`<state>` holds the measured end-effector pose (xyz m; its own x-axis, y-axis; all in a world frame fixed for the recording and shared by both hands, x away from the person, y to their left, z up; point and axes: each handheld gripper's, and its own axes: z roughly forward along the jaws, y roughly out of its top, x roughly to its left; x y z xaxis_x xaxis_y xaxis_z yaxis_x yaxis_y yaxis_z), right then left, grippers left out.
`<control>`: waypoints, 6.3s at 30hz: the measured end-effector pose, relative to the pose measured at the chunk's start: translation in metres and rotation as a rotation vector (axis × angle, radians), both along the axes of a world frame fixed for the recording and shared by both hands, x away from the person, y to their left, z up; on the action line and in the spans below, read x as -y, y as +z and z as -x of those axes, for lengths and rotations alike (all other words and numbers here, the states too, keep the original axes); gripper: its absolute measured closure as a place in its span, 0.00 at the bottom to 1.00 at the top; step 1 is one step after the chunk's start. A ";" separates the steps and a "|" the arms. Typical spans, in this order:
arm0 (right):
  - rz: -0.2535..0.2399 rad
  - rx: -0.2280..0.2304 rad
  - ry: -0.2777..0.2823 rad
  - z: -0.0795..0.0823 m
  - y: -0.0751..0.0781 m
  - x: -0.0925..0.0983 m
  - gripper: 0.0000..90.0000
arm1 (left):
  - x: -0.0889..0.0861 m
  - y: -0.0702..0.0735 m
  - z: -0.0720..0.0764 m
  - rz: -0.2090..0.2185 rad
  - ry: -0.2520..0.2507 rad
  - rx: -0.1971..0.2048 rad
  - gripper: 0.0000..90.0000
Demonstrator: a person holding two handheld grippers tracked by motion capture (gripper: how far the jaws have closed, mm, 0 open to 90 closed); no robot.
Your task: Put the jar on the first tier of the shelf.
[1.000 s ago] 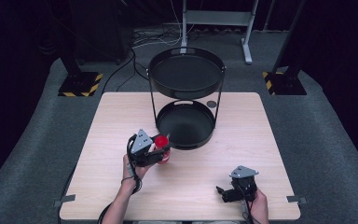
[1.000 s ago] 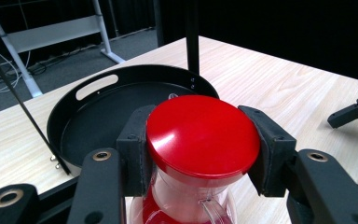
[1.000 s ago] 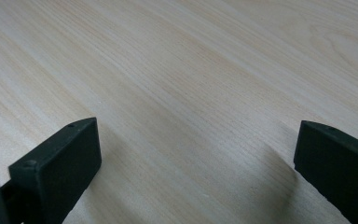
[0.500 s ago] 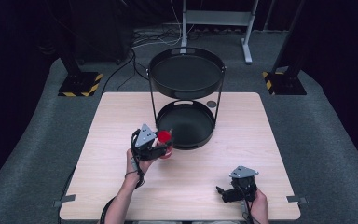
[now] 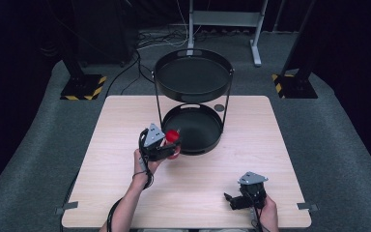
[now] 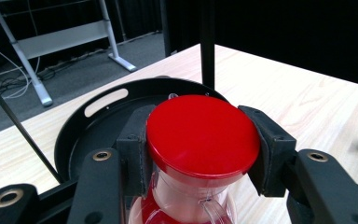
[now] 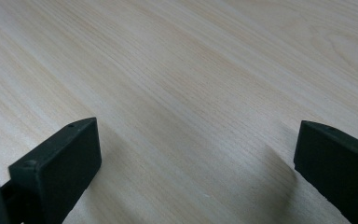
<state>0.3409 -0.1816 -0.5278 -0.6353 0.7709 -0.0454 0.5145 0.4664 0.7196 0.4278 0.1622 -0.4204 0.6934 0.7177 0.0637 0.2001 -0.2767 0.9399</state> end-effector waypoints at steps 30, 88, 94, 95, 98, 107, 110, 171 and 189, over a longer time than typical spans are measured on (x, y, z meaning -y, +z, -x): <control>0.000 0.001 0.001 0.000 0.000 0.000 0.00 | 0.020 0.007 -0.032 0.008 0.037 0.032 0.54; 0.001 0.002 0.007 0.000 0.000 0.000 0.00 | 0.059 -0.039 -0.089 0.095 0.180 -0.033 0.54; 0.001 0.003 0.007 0.001 0.000 0.000 0.00 | 0.062 -0.043 -0.092 0.090 0.186 -0.038 0.54; 0.002 0.003 0.007 0.001 0.000 0.000 0.00 | 0.062 -0.044 -0.092 0.091 0.190 -0.036 0.54; 0.002 0.003 0.007 0.001 0.000 0.000 0.00 | 0.064 -0.045 -0.093 0.093 0.193 -0.043 0.54; 0.002 0.004 0.007 0.001 0.000 0.000 0.00 | 0.064 -0.051 -0.095 0.093 0.188 -0.057 0.54; 0.002 0.004 0.007 0.001 0.000 0.000 0.00 | 0.063 -0.053 -0.096 0.088 0.185 -0.060 0.54; 0.001 0.002 0.006 0.000 0.000 0.000 0.00 | 0.034 -0.028 -0.061 -0.046 0.072 -0.204 0.00; -0.001 -0.001 0.006 0.000 0.000 0.000 0.00 | -0.030 -0.033 0.021 -0.150 0.109 -0.171 0.00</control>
